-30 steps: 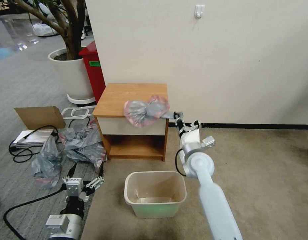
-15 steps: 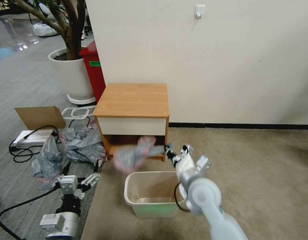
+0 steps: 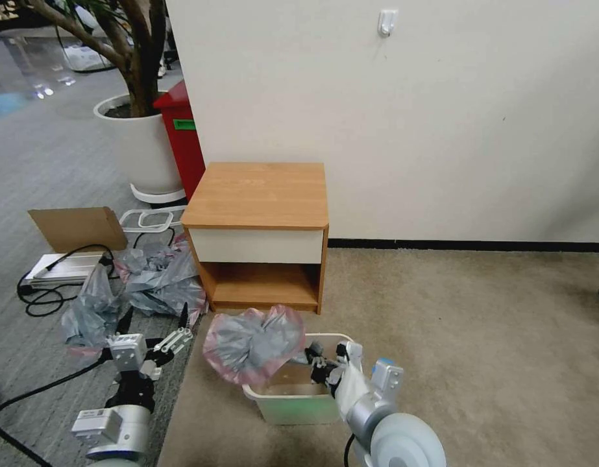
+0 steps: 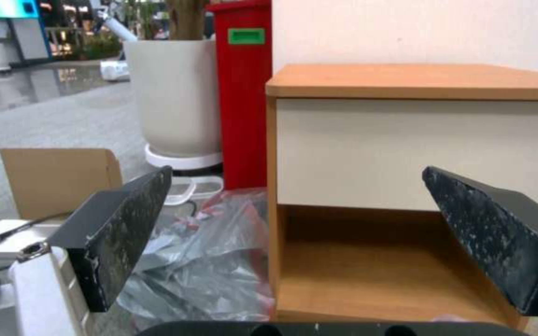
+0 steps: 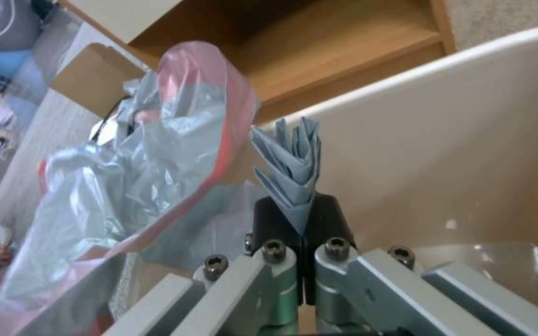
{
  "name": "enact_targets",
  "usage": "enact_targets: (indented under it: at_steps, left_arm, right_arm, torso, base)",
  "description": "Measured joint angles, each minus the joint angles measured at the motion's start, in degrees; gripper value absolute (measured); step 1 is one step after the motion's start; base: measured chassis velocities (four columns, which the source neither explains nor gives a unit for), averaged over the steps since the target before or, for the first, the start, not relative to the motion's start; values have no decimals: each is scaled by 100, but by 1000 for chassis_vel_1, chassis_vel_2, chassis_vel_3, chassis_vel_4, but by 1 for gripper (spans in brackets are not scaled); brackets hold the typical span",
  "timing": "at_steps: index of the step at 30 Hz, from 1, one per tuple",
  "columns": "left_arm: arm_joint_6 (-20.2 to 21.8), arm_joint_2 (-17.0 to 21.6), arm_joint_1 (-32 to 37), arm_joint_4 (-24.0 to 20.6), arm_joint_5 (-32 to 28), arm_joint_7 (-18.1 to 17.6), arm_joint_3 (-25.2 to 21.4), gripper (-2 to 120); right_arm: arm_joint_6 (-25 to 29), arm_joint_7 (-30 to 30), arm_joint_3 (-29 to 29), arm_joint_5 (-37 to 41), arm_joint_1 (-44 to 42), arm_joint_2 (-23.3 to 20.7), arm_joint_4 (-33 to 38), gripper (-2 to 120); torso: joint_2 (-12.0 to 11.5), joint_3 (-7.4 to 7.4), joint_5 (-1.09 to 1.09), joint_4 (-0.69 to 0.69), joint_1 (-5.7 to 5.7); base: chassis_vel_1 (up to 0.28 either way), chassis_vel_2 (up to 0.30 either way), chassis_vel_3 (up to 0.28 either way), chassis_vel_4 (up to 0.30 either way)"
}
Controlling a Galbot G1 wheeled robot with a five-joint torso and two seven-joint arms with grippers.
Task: Pick up the garbage bag from the table and place it over the trash can.
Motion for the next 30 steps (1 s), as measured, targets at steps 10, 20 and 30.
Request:
enact_targets:
  at_steps: [10,20,30]
  left_arm:
    - [-7,-10,8,69,53,17,41,100]
    - [51,24,66,-164,120,51,172,100]
    - [93,84,142,-176,229,96,288,100]
  right_arm:
    - [88,-126,-44,-270,15,71,-178,0]
    - [84,-271,-116,-461,125,99,-283,29]
    - [124,-276,-60,-684,102,4,-293,65]
  torso:
    - [0,0,0,0,0]
    - [0,0,0,0,0]
    - [0,0,0,0,0]
  base:
    - [0,0,0,0]
    - [0,0,0,0]
    - [0,0,0,0]
